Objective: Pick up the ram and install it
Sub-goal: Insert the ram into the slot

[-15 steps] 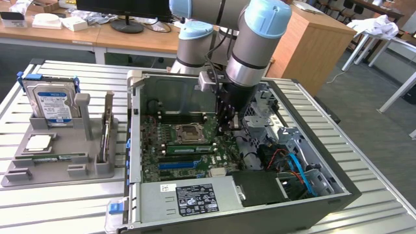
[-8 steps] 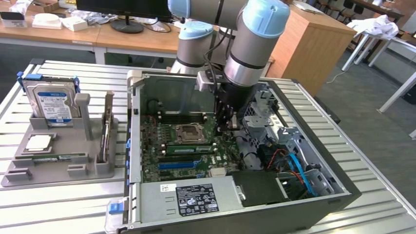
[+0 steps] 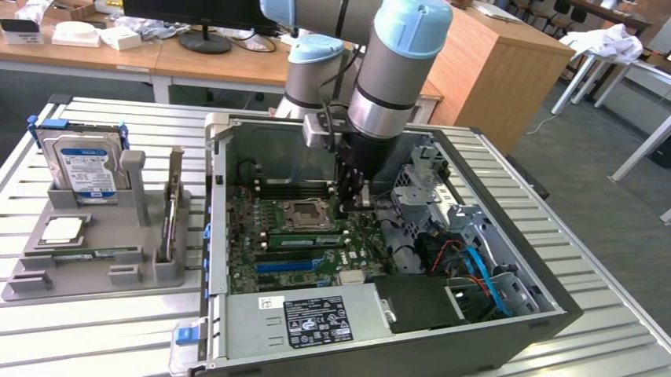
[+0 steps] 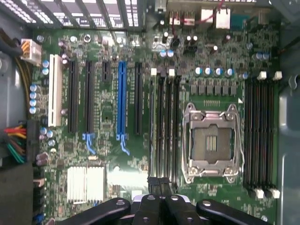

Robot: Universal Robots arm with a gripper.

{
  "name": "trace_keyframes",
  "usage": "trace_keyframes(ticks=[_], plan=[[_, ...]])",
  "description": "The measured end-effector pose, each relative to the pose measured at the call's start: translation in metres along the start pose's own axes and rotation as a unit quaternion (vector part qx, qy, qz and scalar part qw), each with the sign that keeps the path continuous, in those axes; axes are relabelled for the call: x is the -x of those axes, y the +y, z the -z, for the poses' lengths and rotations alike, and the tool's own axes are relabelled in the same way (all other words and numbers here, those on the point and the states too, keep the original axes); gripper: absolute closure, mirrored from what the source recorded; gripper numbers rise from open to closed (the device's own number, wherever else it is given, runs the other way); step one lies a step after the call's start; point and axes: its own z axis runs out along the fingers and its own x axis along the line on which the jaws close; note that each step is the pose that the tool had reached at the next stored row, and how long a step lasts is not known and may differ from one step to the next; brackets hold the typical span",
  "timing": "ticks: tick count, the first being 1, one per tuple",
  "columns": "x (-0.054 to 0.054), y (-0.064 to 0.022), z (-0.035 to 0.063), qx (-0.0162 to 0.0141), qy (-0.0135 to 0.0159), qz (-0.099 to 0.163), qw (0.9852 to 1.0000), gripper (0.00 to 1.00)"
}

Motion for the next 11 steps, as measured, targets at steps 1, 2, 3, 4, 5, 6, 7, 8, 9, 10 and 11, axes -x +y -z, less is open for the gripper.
trace_keyframes(ticks=[1, 2, 3, 4, 5, 6, 7, 8, 9, 10, 11], plan=[[0.000, 0.0024, 0.0000, -0.0003, 0.0000, 0.000, 1.0000, 0.90], [0.000, 0.0050, -0.0001, -0.0006, 0.0000, 0.000, 1.0000, 0.90], [0.000, 0.0074, -0.0001, -0.0009, 0.0000, 0.000, 1.0000, 0.90], [0.000, 0.0099, -0.0002, -0.0012, 0.0000, 0.000, 1.0000, 0.90], [0.000, 0.0123, -0.0002, -0.0015, 0.0000, 0.000, 1.0000, 0.90], [0.000, 0.0147, -0.0003, -0.0019, 0.0000, 0.000, 1.0000, 0.90], [0.000, 0.0171, -0.0003, -0.0022, 0.0000, 0.000, 1.0000, 0.90], [0.000, 0.0195, -0.0004, -0.0025, 0.0000, 0.000, 1.0000, 0.90], [0.000, 0.0220, -0.0004, -0.0028, 0.0000, 0.000, 1.0000, 0.90], [0.000, 0.0243, -0.0005, -0.0032, 0.0000, 0.000, 1.0000, 0.90], [0.000, 0.0266, -0.0006, -0.0034, 0.0000, 0.000, 1.0000, 0.90]])
